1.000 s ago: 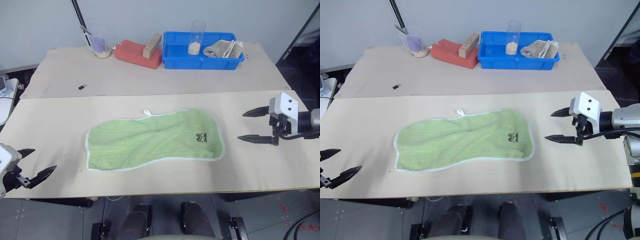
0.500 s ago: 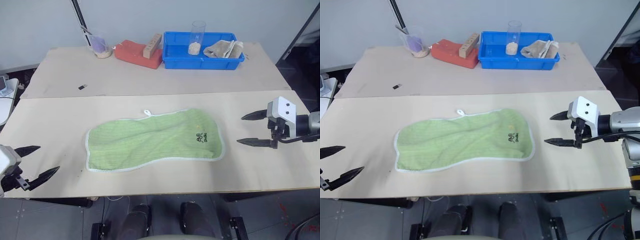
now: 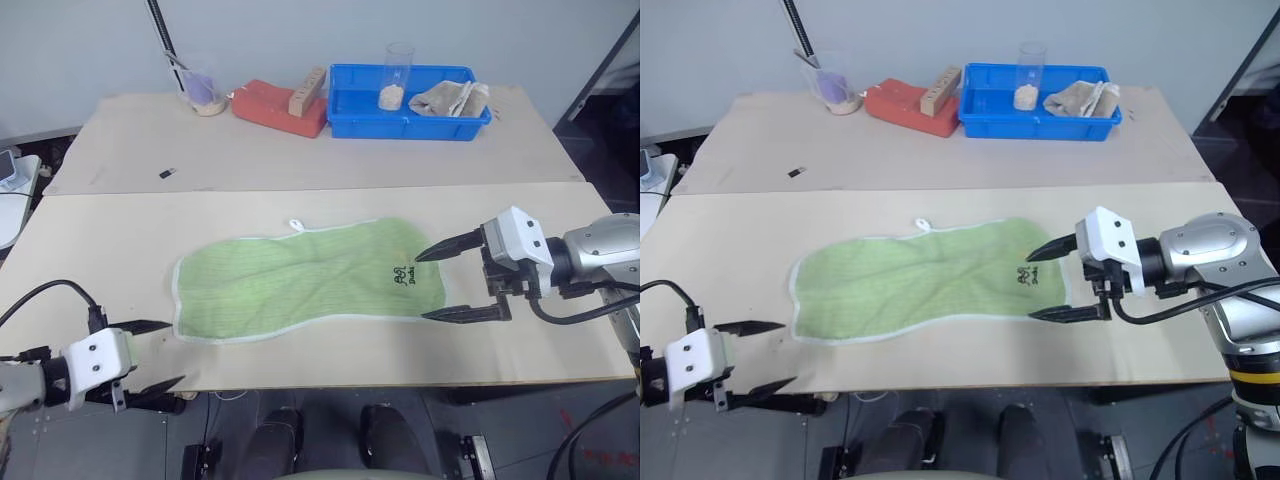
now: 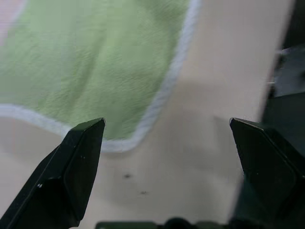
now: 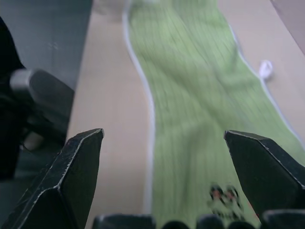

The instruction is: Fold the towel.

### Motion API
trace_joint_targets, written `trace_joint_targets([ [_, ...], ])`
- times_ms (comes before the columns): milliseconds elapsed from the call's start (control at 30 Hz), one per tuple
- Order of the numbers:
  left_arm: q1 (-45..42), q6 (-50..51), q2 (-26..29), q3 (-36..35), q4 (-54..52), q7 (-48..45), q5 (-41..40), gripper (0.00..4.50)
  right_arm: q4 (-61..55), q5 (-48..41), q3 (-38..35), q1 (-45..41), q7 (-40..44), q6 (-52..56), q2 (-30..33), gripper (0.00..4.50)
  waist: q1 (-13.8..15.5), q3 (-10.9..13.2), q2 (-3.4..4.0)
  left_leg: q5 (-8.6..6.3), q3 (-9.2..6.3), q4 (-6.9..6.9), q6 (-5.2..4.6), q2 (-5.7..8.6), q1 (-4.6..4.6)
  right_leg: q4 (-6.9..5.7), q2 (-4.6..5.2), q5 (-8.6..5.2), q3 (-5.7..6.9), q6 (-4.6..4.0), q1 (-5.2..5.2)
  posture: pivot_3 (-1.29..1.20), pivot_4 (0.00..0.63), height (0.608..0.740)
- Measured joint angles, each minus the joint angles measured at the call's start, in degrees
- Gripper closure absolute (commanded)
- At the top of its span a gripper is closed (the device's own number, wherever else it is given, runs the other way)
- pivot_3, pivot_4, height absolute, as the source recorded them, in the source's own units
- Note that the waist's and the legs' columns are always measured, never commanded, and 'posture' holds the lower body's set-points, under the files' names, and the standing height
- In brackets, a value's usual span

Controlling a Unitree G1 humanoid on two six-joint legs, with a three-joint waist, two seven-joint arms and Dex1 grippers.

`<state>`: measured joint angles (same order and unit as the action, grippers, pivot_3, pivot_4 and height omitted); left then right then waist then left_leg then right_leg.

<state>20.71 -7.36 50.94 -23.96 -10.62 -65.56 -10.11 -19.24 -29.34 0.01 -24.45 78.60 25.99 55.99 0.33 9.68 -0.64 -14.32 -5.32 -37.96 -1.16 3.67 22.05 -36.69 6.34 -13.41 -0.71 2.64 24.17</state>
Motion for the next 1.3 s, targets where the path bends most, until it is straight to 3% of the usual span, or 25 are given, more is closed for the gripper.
trace_joint_targets([
  [167, -5.97, -4.80, -1.33, 5.71, 7.31, 3.52, 3.59, 0.00, -1.77, -2.13, -0.14, 0.00, -1.14, 3.04, 0.14, 0.02, 0.12, -0.01, -0.02, 0.00, 0.06, 0.00, 0.00, 0.00, -0.01, 0.00, 0.01, 0.01, -0.02, 0.02, 0.05, 0.00, 0.150, 0.740],
  [267, -8.09, -8.40, -1.47, 7.63, 10.56, 4.97, 4.51, 0.80, -2.33, -2.72, -0.22, -0.01, -1.37, 3.48, 0.24, 0.00, 0.35, -0.05, 0.05, 0.00, 0.07, 0.00, 0.00, 0.00, -0.08, -0.06, 0.01, 0.02, -0.04, 0.01, 0.01, 0.00, 0.150, 0.740],
  [533, -11.48, -15.21, -2.31, 12.24, 18.18, 8.49, 5.61, 4.31, -2.69, -2.90, -0.72, 0.52, -1.27, 3.60, 2.28, 0.00, 0.41, -0.18, 0.26, 0.02, 0.12, 0.00, 0.02, -0.05, -0.21, -0.13, -0.05, 0.03, -0.03, -0.02, -0.05, 0.00, 0.150, 0.740],
  [700, -11.23, -16.05, -2.27, 12.76, 18.72, 9.10, 5.22, 4.42, -0.73, 2.80, -0.26, 3.61, -0.79, -2.32, 4.86, 0.00, 0.38, -0.20, 0.28, 0.02, 0.19, 0.00, 0.01, -0.09, -0.24, -0.14, -0.09, 0.03, -0.04, -0.01, -0.06, 0.00, 0.150, 0.740],
  [833, -9.43, -12.70, -2.28, 12.17, 16.49, 9.30, 2.50, 4.42, 6.80, 13.84, 3.57, 7.66, 0.07, -15.93, 6.40, 0.00, 0.10, -0.22, 0.23, 0.01, 0.45, 0.00, 0.01, -0.15, -0.28, -0.13, -0.09, 0.03, -0.09, -0.01, -0.03, 0.00, 0.150, 0.740],
  [1000, -8.38, -9.84, -2.27, 11.62, 14.87, 9.31, 0.98, 4.42, 17.61, 23.39, 9.68, 8.21, -0.02, -31.20, 3.73, 0.00, -0.33, -0.21, 0.22, 0.01, 0.58, 0.00, 0.00, -0.17, -0.32, -0.15, -0.10, 0.03, -0.16, -0.01, -0.02, 0.00, 0.150, 0.740],
  [1133, -8.23, -9.76, -2.27, 11.59, 14.61, 9.33, 0.99, 4.42, 22.71, 25.93, 11.27, 4.77, 0.02, -35.66, 1.35, 0.00, -0.55, -0.21, 0.21, 0.01, 0.59, 0.00, 0.00, -0.19, -0.38, -0.14, -0.12, 0.03, -0.20, -0.01, -0.07, 0.00, 0.150, 0.740],
  [1300, -7.93, -9.91, -2.28, 11.60, 14.40, 9.69, 1.01, 4.50, 27.60, 27.90, 12.45, 1.30, -0.18, -36.79, -0.84, 1.49, -0.56, -0.22, 0.17, 0.00, 0.61, 0.00, -0.01, -0.20, -0.41, -0.11, -0.12, 0.04, -0.21, -0.01, -0.10, 0.00, 0.150, 0.740],
])
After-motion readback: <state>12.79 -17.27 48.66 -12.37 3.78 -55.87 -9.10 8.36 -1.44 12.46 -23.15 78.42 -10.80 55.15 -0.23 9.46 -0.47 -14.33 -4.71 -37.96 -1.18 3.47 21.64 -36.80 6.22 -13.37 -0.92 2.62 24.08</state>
